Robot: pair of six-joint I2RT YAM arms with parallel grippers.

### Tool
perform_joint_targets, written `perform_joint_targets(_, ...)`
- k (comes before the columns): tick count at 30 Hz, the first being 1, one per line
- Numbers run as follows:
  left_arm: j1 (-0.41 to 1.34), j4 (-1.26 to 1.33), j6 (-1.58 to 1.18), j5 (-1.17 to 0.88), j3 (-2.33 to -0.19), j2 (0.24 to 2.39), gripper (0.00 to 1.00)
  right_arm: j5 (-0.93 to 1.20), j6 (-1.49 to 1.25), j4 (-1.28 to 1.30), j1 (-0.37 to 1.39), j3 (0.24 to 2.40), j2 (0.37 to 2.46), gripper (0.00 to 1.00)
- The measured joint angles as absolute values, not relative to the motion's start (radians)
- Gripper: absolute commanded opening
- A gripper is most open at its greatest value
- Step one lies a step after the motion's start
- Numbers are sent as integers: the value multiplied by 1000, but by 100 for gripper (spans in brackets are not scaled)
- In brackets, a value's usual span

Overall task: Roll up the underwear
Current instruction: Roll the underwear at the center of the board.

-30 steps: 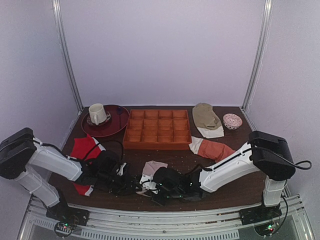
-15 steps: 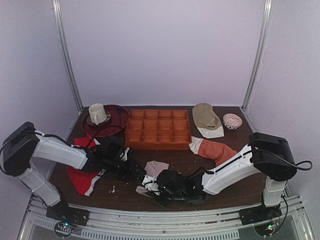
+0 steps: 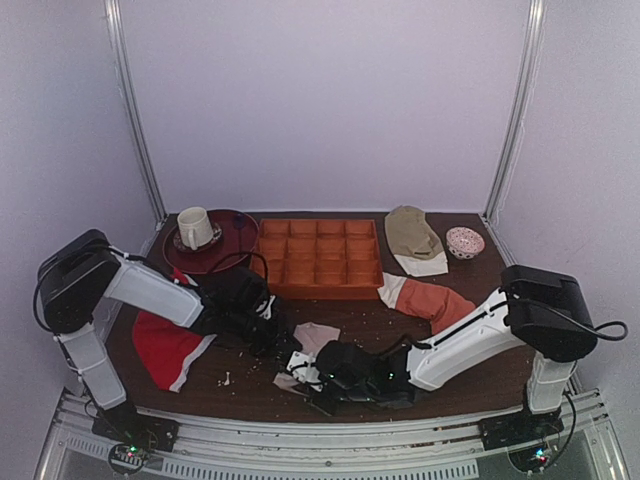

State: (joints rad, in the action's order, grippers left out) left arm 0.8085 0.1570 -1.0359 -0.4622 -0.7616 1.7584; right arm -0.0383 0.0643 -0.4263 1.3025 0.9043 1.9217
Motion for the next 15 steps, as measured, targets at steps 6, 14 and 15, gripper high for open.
perform_joint_targets(6,799,113,-1044,-448,-762,1772,0,-1,-1,-424,1302,875,1894,0)
perform_joint_targets(14,799,108,-1063,-446,-761,1771,0,143,-152,-497,1258,839,1892,0)
perform_joint_targets(15,799,107,-1064,-446,-761,1770,0,152,-162,-503,1252,836,1892,0)
